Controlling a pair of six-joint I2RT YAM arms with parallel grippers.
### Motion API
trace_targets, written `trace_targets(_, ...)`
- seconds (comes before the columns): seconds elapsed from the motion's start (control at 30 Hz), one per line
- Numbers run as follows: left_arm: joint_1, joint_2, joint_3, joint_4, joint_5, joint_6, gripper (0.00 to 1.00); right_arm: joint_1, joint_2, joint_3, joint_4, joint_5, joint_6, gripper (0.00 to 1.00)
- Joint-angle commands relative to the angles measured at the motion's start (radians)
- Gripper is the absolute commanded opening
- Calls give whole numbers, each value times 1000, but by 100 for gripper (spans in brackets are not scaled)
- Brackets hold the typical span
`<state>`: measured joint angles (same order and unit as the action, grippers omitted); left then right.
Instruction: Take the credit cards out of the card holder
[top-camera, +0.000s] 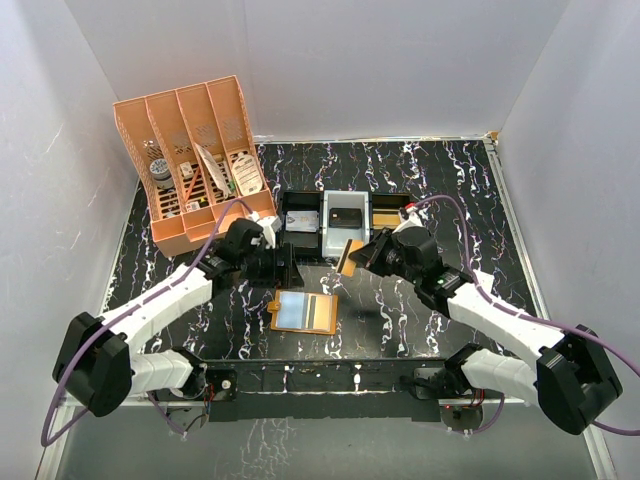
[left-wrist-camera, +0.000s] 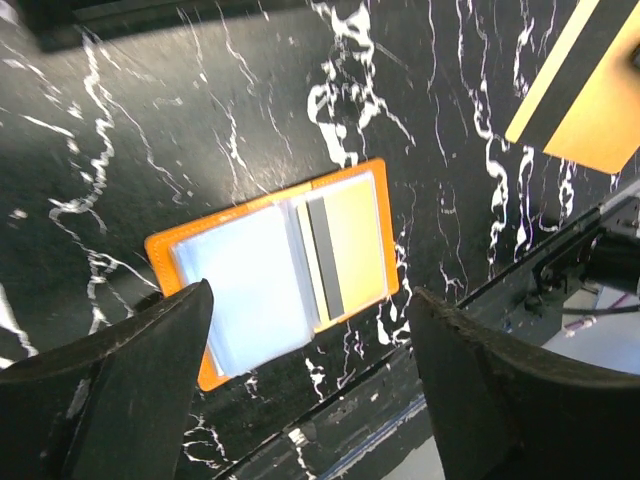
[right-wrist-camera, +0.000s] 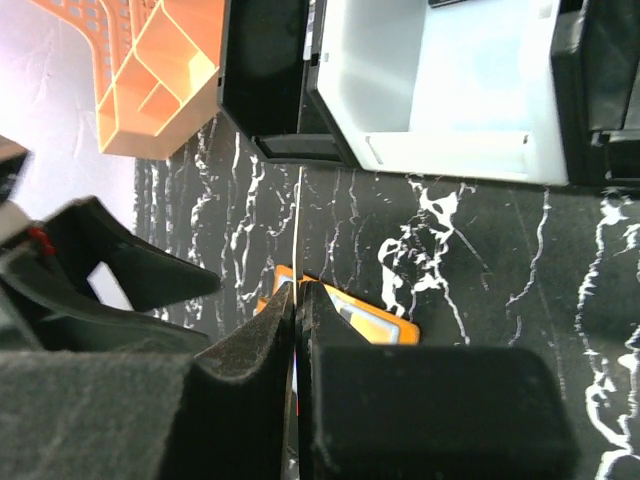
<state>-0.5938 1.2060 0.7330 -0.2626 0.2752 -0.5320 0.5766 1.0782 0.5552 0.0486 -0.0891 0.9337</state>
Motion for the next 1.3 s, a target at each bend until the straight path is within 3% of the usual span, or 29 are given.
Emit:
trace_targets(0.0,77,-22,104,-114,-10,100,84,-30,10,99,24,6,-115,0)
trace_targets(0.13,245,-68,102,-143,34,121,92,-136,33,122,94,-136,-107,0)
trace_targets(0.27,366,-120,100,-207,-76,131,99,-267,85,171,65,-291,-120,0)
trace_targets(0.47,416,-194,152,-278,-279,249,99,-477,94,272,-46,-349,-217,0)
trace_targets(0.6,418,-208,141,-295,-324,245,99,-513,88,323,-63,-338,-328,0)
trace_targets(0.9,420,-242,-1,-173,-200,215,99,-508,49,350,-50,-189,-764,0)
trace_targets(1.07,422,-238,-11,-163,-211,210,99,-477,64,347,-107,-259,-1164,0)
trace_targets(1.2,422,-237,-4,-171,-239,214,99,-349,125,357,-187,-24,-1461,0)
trace_targets(1.27,421,-243,-5,-174,-259,213,99,-298,144,348,-179,15,-1595,0)
